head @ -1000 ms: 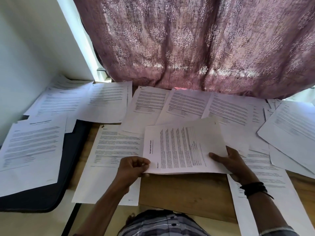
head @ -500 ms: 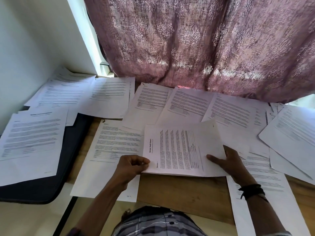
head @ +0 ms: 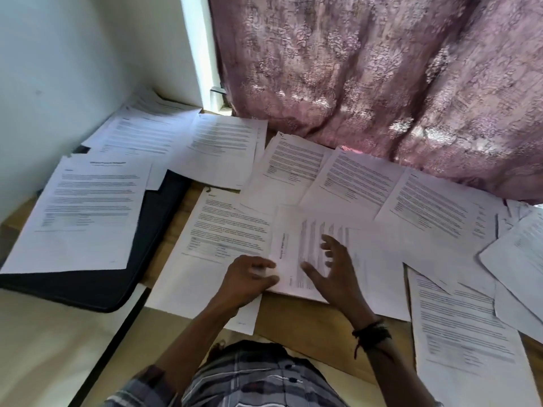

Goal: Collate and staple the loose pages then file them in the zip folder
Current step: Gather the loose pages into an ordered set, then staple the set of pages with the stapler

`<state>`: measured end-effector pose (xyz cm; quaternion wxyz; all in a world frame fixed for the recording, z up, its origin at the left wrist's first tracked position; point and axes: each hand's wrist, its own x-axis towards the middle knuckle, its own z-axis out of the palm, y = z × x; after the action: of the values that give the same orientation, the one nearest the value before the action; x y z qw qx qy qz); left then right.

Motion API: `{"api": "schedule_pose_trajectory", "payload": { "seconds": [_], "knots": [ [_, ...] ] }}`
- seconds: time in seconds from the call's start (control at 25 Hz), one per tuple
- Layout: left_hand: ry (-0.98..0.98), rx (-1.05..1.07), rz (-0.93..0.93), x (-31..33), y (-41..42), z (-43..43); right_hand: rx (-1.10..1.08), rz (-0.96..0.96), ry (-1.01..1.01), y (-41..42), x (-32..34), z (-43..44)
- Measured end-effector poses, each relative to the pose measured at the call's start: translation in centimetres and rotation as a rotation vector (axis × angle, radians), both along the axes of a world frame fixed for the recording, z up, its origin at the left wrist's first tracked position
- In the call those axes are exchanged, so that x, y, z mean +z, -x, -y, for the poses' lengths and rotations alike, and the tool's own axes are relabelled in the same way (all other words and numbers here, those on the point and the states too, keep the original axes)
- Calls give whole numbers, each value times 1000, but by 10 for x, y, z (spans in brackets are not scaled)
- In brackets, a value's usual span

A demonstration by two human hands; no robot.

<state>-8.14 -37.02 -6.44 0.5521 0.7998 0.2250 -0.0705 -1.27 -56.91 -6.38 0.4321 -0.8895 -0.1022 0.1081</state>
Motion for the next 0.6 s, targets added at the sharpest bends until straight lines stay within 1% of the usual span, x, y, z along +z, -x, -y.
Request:
{"api": "schedule_pose_trajectory", "payload": {
  "seconds": [0.08, 0.16, 0.28, 0.36, 0.44, 0.52, 0.56, 0.6],
  "knots": [
    [-140, -14, 16, 9, 4, -15, 57, -36, -91, 0, 4, -31],
    [-224, 66, 60, 20, 12, -45, 103, -79, -177, -1, 10, -65],
    [-264, 354, 192, 36, 26, -113, 187, -160, -285, 0, 19, -121],
    [-380, 541, 243, 42, 42, -172, 258, -215, -332, 6, 22, -164],
    [-518, 669, 223, 44, 58, -231, 337, -255, -359, 16, 22, -206],
    [-636, 721, 147, 37, 72, -286, 444, -261, -334, 27, 20, -240],
    [-687, 713, 116, 31, 77, -309, 518, -227, -299, 32, 18, -253],
    [-726, 683, 92, 28, 80, -330, 610, -153, -248, 37, 16, -268]
  ]
}}
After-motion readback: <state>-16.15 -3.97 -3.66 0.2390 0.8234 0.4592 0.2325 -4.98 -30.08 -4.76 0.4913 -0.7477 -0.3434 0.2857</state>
